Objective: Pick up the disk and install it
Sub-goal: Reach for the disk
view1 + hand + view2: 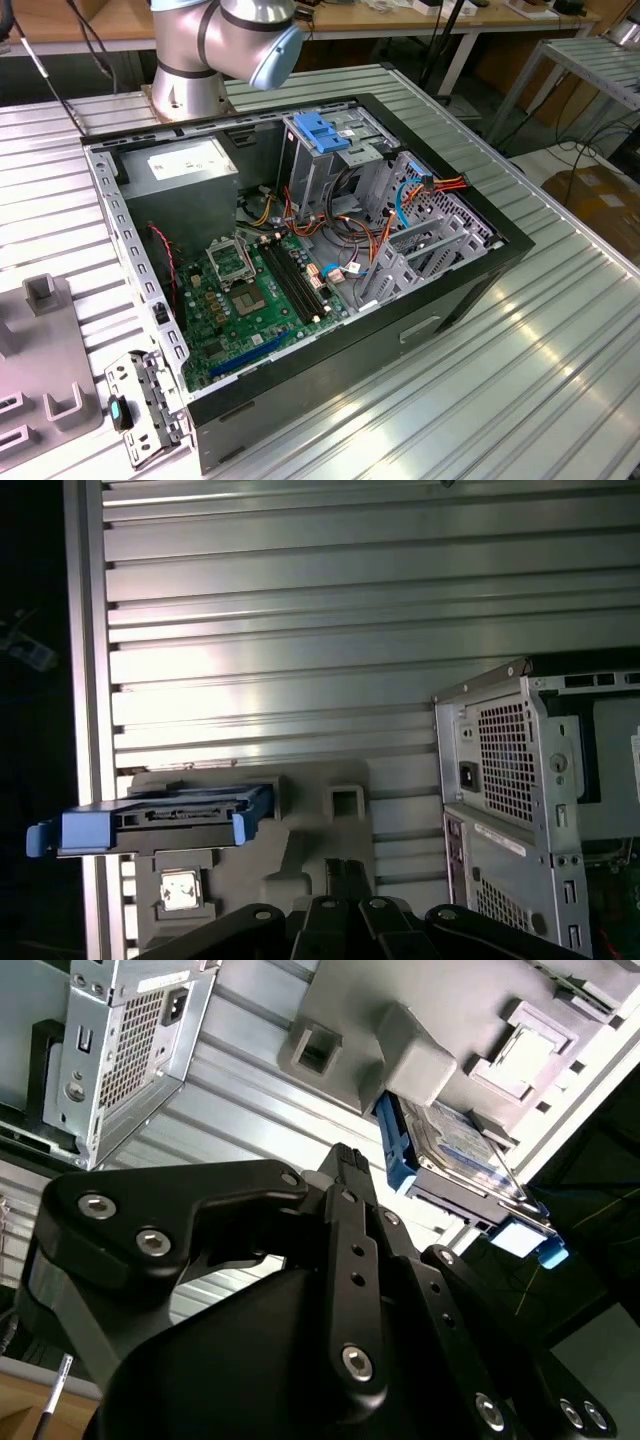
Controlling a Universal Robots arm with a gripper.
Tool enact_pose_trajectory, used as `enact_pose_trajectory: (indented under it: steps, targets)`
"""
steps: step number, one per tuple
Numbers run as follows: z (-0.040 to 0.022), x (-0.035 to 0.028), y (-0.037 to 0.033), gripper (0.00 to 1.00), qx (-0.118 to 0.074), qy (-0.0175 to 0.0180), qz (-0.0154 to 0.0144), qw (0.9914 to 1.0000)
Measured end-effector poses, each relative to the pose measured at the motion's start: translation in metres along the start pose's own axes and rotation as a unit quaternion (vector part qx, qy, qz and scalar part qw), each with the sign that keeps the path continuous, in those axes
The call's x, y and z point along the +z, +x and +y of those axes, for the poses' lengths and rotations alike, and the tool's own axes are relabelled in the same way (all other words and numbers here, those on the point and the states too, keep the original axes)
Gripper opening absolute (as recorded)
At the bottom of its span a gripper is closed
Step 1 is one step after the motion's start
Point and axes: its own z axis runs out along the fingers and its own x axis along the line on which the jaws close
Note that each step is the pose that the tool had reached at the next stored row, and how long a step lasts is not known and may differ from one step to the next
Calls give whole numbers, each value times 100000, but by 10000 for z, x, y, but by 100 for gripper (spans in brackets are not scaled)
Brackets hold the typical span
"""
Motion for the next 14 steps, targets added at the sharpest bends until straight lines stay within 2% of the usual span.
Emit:
enact_pose_trajectory:
  steps: [4, 7, 10, 12, 14]
  targets:
    - [-11, 6, 138, 11, 100, 4, 37, 100000]
    - [-24, 14, 305, 11, 190, 7, 51, 100000]
    - [-30, 20, 414, 11, 236, 9, 57, 100000]
    - [-32, 24, 481, 11, 285, 11, 72, 100000]
    - [-35, 24, 503, 11, 294, 11, 77, 100000]
